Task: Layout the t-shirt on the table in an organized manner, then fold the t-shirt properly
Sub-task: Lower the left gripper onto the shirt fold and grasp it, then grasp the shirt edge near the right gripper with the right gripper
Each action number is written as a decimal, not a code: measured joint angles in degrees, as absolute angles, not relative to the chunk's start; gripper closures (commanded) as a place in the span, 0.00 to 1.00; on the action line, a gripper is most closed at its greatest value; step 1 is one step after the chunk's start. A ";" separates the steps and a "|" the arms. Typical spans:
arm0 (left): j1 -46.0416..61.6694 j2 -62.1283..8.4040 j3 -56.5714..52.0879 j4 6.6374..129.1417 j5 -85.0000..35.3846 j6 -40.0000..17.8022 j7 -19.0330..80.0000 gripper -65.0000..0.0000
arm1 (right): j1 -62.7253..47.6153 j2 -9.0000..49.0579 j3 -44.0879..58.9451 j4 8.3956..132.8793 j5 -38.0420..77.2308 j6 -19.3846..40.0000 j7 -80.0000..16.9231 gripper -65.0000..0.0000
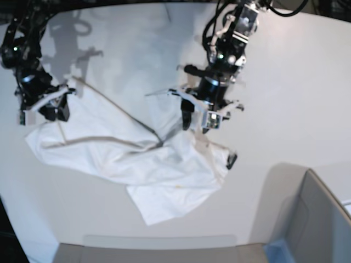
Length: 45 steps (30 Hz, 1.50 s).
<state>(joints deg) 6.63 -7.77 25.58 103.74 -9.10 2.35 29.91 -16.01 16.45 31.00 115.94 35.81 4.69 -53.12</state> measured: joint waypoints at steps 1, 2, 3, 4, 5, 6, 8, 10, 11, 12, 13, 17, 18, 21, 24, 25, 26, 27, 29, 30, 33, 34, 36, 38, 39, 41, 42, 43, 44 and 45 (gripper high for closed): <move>6.87 -8.58 25.89 104.40 -9.10 0.62 29.89 0.54 | -16.01 16.47 31.00 115.94 35.75 4.69 -53.15 0.63; 6.96 -8.73 26.33 104.31 -9.13 -0.67 29.87 0.54 | -16.03 16.47 31.03 115.92 35.62 4.69 -53.15 0.63; 6.98 -8.73 26.52 103.85 -9.08 -0.73 29.82 0.54 | -16.03 16.47 31.03 115.92 35.64 4.69 -53.15 0.63; 6.98 -8.71 26.52 102.74 -9.06 -1.43 29.71 0.54 | -16.01 16.40 31.00 115.92 35.66 4.69 -53.15 0.63; 6.98 -8.73 26.50 101.27 -9.06 -1.78 29.80 0.54 | -16.01 16.34 30.96 115.92 35.86 4.69 -53.15 0.63; 6.96 -8.67 26.48 99.66 -9.06 -1.78 29.91 0.54 | -16.01 16.34 30.96 115.92 35.79 4.69 -53.12 0.63; 7.18 -8.60 26.52 97.91 -9.06 -1.78 30.48 0.54 | -16.03 16.32 30.96 115.92 35.64 4.69 -53.15 0.63; 6.81 -8.58 26.52 96.77 -9.08 -1.78 30.17 0.54 | -16.03 16.27 30.96 115.92 35.70 4.69 -53.15 0.63; 6.15 -8.56 26.52 95.68 -9.08 -1.80 30.00 0.54 | -16.03 16.21 30.96 115.92 35.68 4.69 -53.15 0.63; 5.10 -8.51 26.52 94.17 -9.06 -1.85 29.93 0.54 | -16.03 16.10 30.96 115.92 35.68 4.69 -53.15 0.63; 3.99 -8.38 26.52 92.66 -9.10 -1.83 30.02 0.54 | -16.03 16.01 30.96 115.92 35.66 4.69 -53.17 0.63; 2.07 -7.92 26.17 90.35 -9.08 -1.50 29.91 0.54 | -16.03 15.99 30.92 115.92 35.66 4.69 -53.15 0.63; 2.07 -7.53 25.89 90.37 -9.08 -1.32 29.87 0.54 | -16.03 15.97 30.92 115.92 35.66 4.69 -53.15 0.63; 1.91 -6.76 25.91 90.35 -9.10 -1.39 29.91 0.54 | -16.03 16.01 30.92 115.92 35.59 4.69 -53.15 0.63; 0.23 -6.70 26.02 88.77 -9.10 -1.96 29.85 0.54 | -16.03 15.99 30.89 115.92 35.81 4.69 -53.15 0.63; -0.47 -6.70 26.02 87.66 -9.08 -1.54 29.69 0.54 | -16.08 15.99 30.92 115.92 35.77 4.69 -53.15 0.63; -1.23 -6.66 26.02 86.30 -9.08 -1.54 29.52 0.56 | -16.03 15.99 30.92 115.92 35.62 4.69 -53.17 0.63; -1.96 -6.35 26.00 84.99 -9.08 -1.41 29.67 0.59 | -16.03 16.01 30.92 115.92 35.68 4.69 -53.15 0.63; -2.87 -5.67 25.87 82.98 -9.04 -1.26 29.74 0.67 | -16.03 15.97 30.89 115.92 35.70 4.69 -53.15 0.63; -3.07 -5.54 25.87 82.72 -9.06 -1.39 29.76 0.73 | -16.05 15.97 30.89 115.92 35.73 4.69 -53.15 0.63; -3.22 -5.15 25.98 82.74 -9.06 -1.39 29.71 0.90 | -16.05 16.01 30.92 115.92 35.66 4.69 -53.15 0.63; -3.22 -5.08 25.98 82.74 -9.04 -1.39 29.71 0.96 | -16.03 15.99 30.92 115.92 35.64 4.69 -53.15 0.63; -3.22 -5.10 25.85 82.74 -9.08 -1.39 29.71 1.00 | -16.03 15.97 30.89 115.92 35.75 4.69 -53.15 0.63; -3.18 -5.08 24.86 82.76 -9.10 -1.56 29.71 1.00 | -16.03 15.99 30.92 115.92 35.68 4.69 -53.15 0.63; -3.11 -5.08 24.32 83.22 -9.10 -1.54 30.00 1.00 | -16.05 15.97 30.92 115.90 35.66 4.69 -53.15 0.63; -2.61 -5.19 23.20 85.93 -9.13 -1.52 30.20 1.00 | -16.01 15.97 30.92 115.90 35.66 4.69 -53.15 0.63; -2.17 -5.26 22.70 88.01 -9.15 -1.45 30.35 1.00 | -16.01 15.94 30.89 115.87 35.75 4.69 -53.15 0.63; -1.39 -5.23 21.82 90.52 -9.13 -1.39 29.89 1.00 | -16.01 15.92 30.89 115.87 35.75 4.69 -53.17 0.63; -0.62 -5.21 20.88 93.23 -9.13 -1.67 29.98 1.00 | -15.88 15.81 30.92 115.87 35.68 4.69 -53.17 0.63; 0.21 -5.08 19.94 95.85 -9.19 -1.52 30.00 1.00 | -15.86 15.86 30.92 115.87 35.68 4.69 -53.10 0.63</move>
